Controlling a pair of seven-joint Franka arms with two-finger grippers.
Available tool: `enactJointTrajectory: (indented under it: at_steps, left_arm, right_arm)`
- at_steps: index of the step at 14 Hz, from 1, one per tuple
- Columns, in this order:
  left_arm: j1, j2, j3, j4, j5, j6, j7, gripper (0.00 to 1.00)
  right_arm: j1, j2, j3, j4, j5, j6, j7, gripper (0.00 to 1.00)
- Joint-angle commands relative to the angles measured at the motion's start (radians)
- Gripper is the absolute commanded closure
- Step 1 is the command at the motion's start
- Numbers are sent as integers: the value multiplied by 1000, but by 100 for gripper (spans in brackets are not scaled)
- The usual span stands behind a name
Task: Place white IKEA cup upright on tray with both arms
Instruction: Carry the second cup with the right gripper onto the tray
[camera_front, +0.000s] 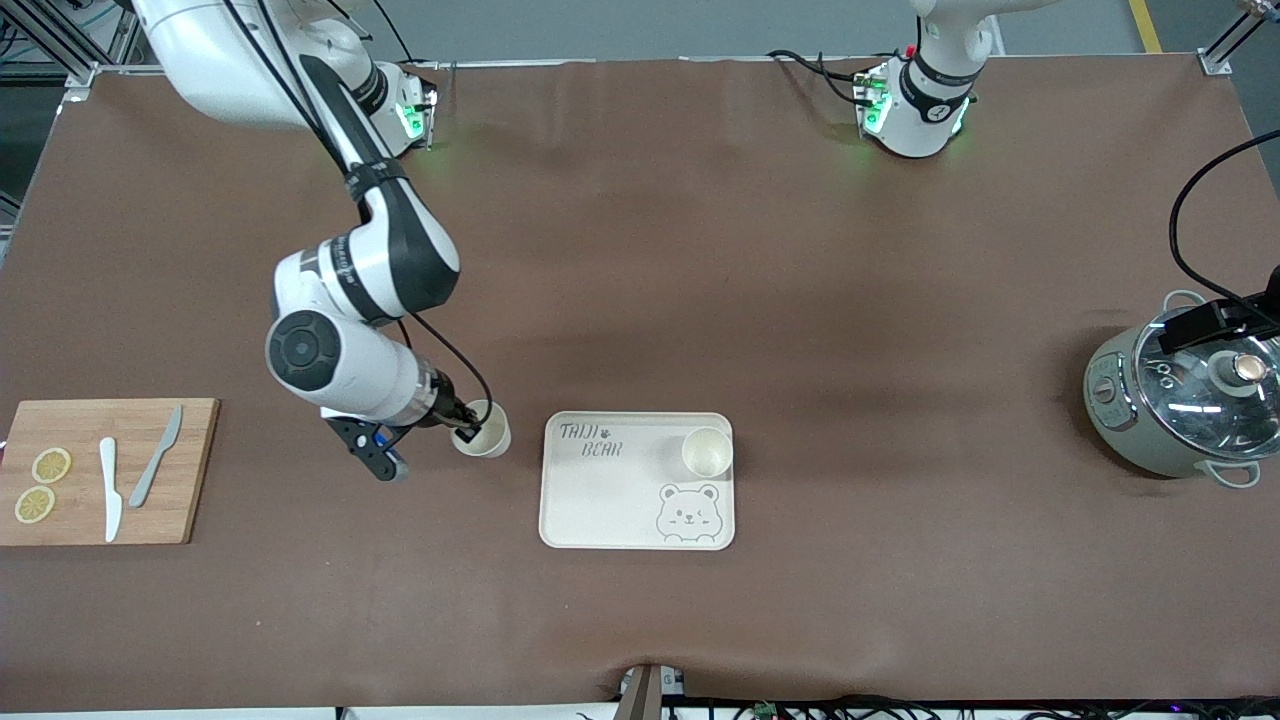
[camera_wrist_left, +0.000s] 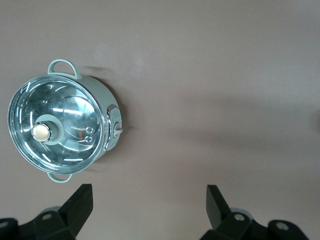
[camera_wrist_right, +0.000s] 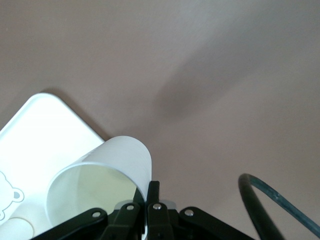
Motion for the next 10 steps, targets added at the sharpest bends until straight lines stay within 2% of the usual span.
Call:
enactJointTrajectory:
  at_steps: [1, 3, 6, 10]
  left_arm:
    - [5, -32, -6, -39, 7, -24, 36, 0]
    - [4, -45, -13, -48, 7, -24, 36, 0]
    - [1, -49, -24, -48, 7, -44, 28, 0]
    - [1, -48, -65, -45, 6, -45, 17, 0]
  right_arm:
    - [60, 67, -9, 33, 8, 74, 114, 100]
    - [86, 115, -9, 74, 8, 129, 171, 100]
    - [137, 174, -14, 126, 1, 136, 236, 100]
    - [165, 208, -17, 134, -12, 172, 270, 100]
